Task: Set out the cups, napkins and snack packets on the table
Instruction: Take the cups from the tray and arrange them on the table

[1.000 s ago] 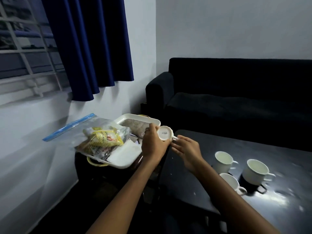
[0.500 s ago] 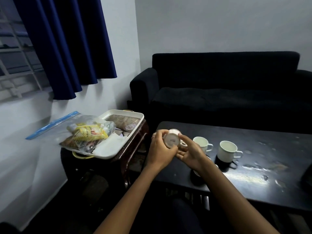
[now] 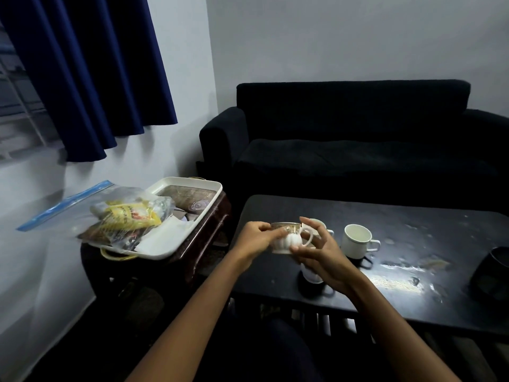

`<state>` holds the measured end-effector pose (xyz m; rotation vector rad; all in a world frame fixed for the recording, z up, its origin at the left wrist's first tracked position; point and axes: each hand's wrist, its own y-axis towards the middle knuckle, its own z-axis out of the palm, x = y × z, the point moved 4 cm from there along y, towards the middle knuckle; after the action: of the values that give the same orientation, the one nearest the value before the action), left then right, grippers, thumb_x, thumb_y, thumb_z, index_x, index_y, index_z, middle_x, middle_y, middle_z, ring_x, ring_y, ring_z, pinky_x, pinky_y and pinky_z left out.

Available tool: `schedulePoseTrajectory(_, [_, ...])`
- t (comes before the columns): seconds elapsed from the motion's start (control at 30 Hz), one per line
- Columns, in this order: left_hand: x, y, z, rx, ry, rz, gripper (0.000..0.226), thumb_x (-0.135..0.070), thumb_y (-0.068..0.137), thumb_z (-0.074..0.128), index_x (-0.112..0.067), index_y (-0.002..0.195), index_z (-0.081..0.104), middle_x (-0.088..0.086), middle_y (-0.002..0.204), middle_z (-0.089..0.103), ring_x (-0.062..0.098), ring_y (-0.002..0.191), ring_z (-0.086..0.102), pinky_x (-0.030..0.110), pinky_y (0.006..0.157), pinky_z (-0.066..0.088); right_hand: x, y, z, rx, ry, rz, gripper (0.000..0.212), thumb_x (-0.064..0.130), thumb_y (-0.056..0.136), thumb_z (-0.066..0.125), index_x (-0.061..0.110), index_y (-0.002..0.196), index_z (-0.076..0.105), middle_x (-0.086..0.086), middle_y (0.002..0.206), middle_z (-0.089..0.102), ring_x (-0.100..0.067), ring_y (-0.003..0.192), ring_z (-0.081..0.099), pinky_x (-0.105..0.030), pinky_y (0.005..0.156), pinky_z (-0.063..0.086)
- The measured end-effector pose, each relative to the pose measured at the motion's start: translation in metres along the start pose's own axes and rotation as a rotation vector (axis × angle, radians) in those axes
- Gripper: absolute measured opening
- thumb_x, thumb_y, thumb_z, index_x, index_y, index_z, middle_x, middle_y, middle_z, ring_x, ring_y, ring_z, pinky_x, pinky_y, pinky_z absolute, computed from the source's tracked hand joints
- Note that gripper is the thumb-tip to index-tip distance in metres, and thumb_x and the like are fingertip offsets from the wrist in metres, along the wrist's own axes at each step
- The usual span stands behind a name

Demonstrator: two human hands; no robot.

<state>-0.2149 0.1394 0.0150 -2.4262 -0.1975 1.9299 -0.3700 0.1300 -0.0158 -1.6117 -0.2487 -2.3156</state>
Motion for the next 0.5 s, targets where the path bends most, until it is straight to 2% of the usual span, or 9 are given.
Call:
schedulePoseTrajectory(0.13, [0.001,-0.004,0.011,0.003,-0.029,0.043,0.035,-0.016,0.080,0.074,-0.004,0.112,0.066,0.007,0.103,0.069,0.014,0.092,0.063,0.026,0.079,0.050,0.003,-0.004,-0.012,0.008,-0.143,-0.008,0.071,-0.017,0.073,0.065,0.021,0.130,0.046,-0.007,0.102,0.061,-0.011,0.080,0.066,-0.023,0.066,0.054])
schedulePoseTrajectory(0.23, [0.005,-0.006,0.021,0.009,-0.059,0.087,0.036,-0.012,0.078,0.076,-0.005,0.111,0.065,0.006,0.104,0.069,0.011,0.091,0.062,0.017,0.074,0.049,0.009,-0.007,-0.021,-0.024,-0.260,-0.028,0.068,-0.009,0.069,0.072,0.018,0.127,0.050,-0.005,0.104,0.064,-0.014,0.090,0.065,-0.027,0.082,0.054])
schedulePoseTrajectory(0.3, [0.007,-0.007,0.029,0.031,-0.056,0.115,0.037,-0.012,0.077,0.077,-0.005,0.111,0.065,0.006,0.105,0.069,0.008,0.090,0.063,0.011,0.072,0.050,0.016,-0.010,-0.029,-0.060,-0.336,-0.049,0.064,-0.003,0.066,0.077,0.014,0.123,0.054,-0.006,0.105,0.067,-0.013,0.090,0.066,-0.025,0.083,0.055])
schedulePoseTrajectory(0.4, [0.009,-0.008,0.043,0.072,-0.033,0.148,0.040,-0.011,0.075,0.078,-0.007,0.113,0.064,0.004,0.108,0.070,0.009,0.096,0.065,0.012,0.080,0.051,0.025,-0.017,-0.046,-0.114,-0.511,-0.069,0.064,0.003,0.059,0.084,0.014,0.116,0.059,-0.002,0.103,0.069,-0.004,0.086,0.065,-0.013,0.070,0.053])
schedulePoseTrajectory(0.47, [0.008,-0.010,0.055,0.109,-0.013,0.165,0.043,-0.008,0.075,0.078,-0.008,0.115,0.063,0.004,0.110,0.069,0.011,0.099,0.065,0.015,0.083,0.052,0.028,-0.022,-0.059,-0.133,-0.572,-0.073,0.065,0.000,0.057,0.085,0.016,0.115,0.060,0.001,0.099,0.069,0.007,0.075,0.063,-0.006,0.058,0.047])
schedulePoseTrajectory(0.5, [0.008,-0.010,0.061,0.131,-0.006,0.172,0.044,-0.007,0.074,0.078,-0.009,0.115,0.062,0.004,0.111,0.069,0.011,0.099,0.065,0.016,0.084,0.052,0.028,-0.024,-0.065,-0.140,-0.593,-0.077,0.065,-0.003,0.057,0.084,0.015,0.114,0.060,0.001,0.097,0.069,0.009,0.072,0.063,-0.006,0.058,0.046])
